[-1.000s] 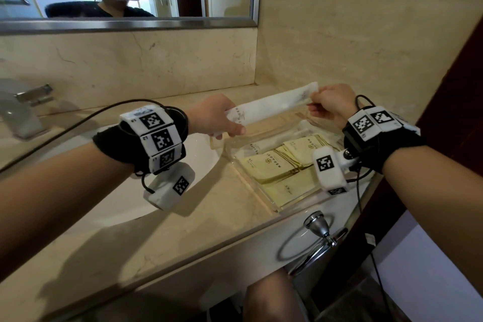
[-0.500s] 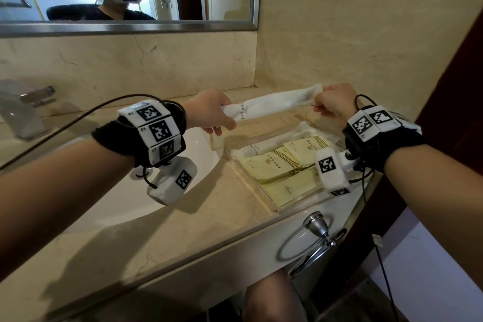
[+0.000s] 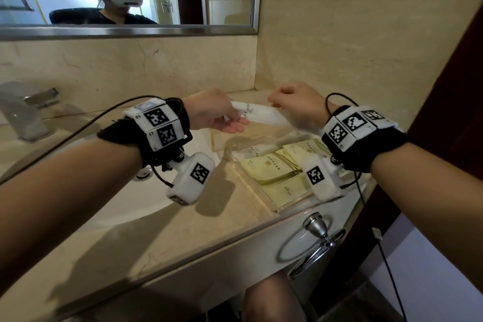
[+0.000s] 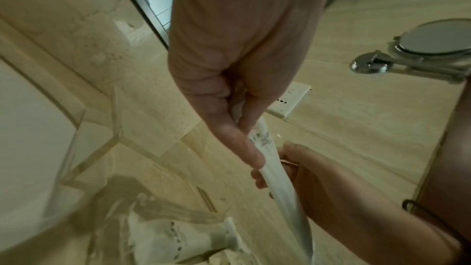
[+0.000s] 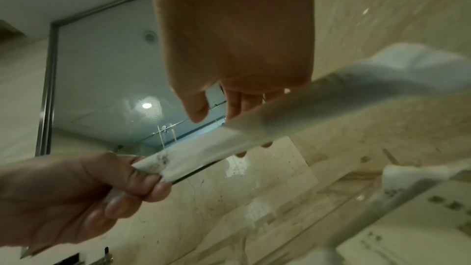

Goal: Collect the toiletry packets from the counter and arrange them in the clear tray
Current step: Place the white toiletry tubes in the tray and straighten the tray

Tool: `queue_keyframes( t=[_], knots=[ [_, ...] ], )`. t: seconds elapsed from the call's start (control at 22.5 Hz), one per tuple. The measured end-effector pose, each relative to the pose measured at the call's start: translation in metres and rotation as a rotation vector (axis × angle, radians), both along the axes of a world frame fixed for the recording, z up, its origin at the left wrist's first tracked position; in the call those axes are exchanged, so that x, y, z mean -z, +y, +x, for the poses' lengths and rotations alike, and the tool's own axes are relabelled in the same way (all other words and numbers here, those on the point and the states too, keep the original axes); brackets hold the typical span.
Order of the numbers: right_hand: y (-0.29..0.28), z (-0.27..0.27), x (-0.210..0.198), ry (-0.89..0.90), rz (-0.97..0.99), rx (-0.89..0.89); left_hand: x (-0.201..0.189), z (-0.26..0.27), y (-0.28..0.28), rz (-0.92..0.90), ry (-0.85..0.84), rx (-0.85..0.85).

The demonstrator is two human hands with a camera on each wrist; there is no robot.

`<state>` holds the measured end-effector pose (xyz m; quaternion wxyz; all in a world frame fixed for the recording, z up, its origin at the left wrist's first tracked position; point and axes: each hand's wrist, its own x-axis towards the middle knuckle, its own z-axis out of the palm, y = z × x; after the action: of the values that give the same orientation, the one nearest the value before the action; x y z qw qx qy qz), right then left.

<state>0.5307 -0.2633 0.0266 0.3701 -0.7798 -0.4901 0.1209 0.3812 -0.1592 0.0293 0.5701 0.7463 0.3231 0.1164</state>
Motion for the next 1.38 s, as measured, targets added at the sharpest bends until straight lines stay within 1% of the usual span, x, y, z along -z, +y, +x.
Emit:
queue_keyframes(
  t=[0.04, 0.13, 0.22, 0.27, 0.31, 0.4, 0.44, 0.53, 0.58, 0.67, 0.71, 0.8, 0.84, 0.93, 0.98, 1.11, 1.2, 1.29, 1.38],
  knots=[
    [-0.004, 0.001, -0.002, -0.03, -0.042, -0.046, -0.001, -0.001, 0.001, -0.049, -0.024, -0.022],
    [-0.01, 0.009, -0.008, -0.145, -0.176, -0.123, -0.003, -0.001, 0.004, -0.11, -0.068, -0.069],
    [-0.016, 0.023, -0.011, -0.2, -0.249, -0.132, -0.003, -0.001, 0.006, -0.124, -0.085, -0.088],
    [-0.019, 0.032, -0.011, -0.165, -0.237, -0.105, -0.002, -0.001, 0.007, -0.132, -0.084, -0.088],
    [-0.023, 0.042, -0.01, -0.092, -0.205, -0.063, -0.001, -0.001, 0.008, -0.147, -0.08, -0.087],
    [-0.028, 0.056, -0.006, 0.077, -0.162, -0.002, 0.003, 0.0, 0.01, -0.191, -0.064, -0.085],
    [-0.03, 0.062, -0.004, 0.164, -0.17, 0.012, 0.006, 0.0, 0.01, -0.209, -0.057, -0.085],
    [-0.029, 0.071, 0.0, 0.319, -0.155, 0.072, 0.013, 0.0, 0.009, -0.181, -0.024, -0.061],
    [-0.027, 0.076, 0.002, 0.372, -0.117, 0.144, 0.017, 0.0, 0.008, -0.137, 0.007, -0.035],
    [-0.021, 0.085, 0.008, 0.411, -0.044, 0.3, 0.024, 0.001, 0.008, -0.085, 0.06, -0.001],
    [-0.017, 0.089, 0.012, 0.407, -0.041, 0.347, 0.028, 0.002, 0.008, -0.094, 0.066, -0.002],
    [-0.009, 0.095, 0.018, 0.355, -0.086, 0.4, 0.035, 0.005, 0.008, -0.103, 0.082, -0.031],
    [-0.005, 0.099, 0.022, 0.291, -0.132, 0.423, 0.04, 0.007, 0.008, -0.085, 0.119, -0.04],
    [0.001, 0.102, 0.027, 0.142, -0.207, 0.438, 0.047, 0.013, 0.007, 0.007, 0.202, -0.035],
    [0.003, 0.103, 0.03, 0.101, -0.226, 0.434, 0.05, 0.014, 0.006, 0.06, 0.233, -0.028],
    [0.006, 0.105, 0.036, 0.104, -0.238, 0.433, 0.054, 0.019, 0.008, 0.255, 0.303, -0.009],
    [0.009, 0.105, 0.039, 0.107, -0.255, 0.4, 0.054, 0.019, 0.01, 0.398, 0.345, 0.001],
    [0.009, 0.105, 0.041, 0.104, -0.286, 0.368, 0.052, 0.018, 0.011, 0.465, 0.391, 0.02],
    [0.006, 0.103, 0.041, 0.105, -0.323, 0.324, 0.05, 0.019, 0.007, 0.569, 0.394, 0.027]
  ],
)
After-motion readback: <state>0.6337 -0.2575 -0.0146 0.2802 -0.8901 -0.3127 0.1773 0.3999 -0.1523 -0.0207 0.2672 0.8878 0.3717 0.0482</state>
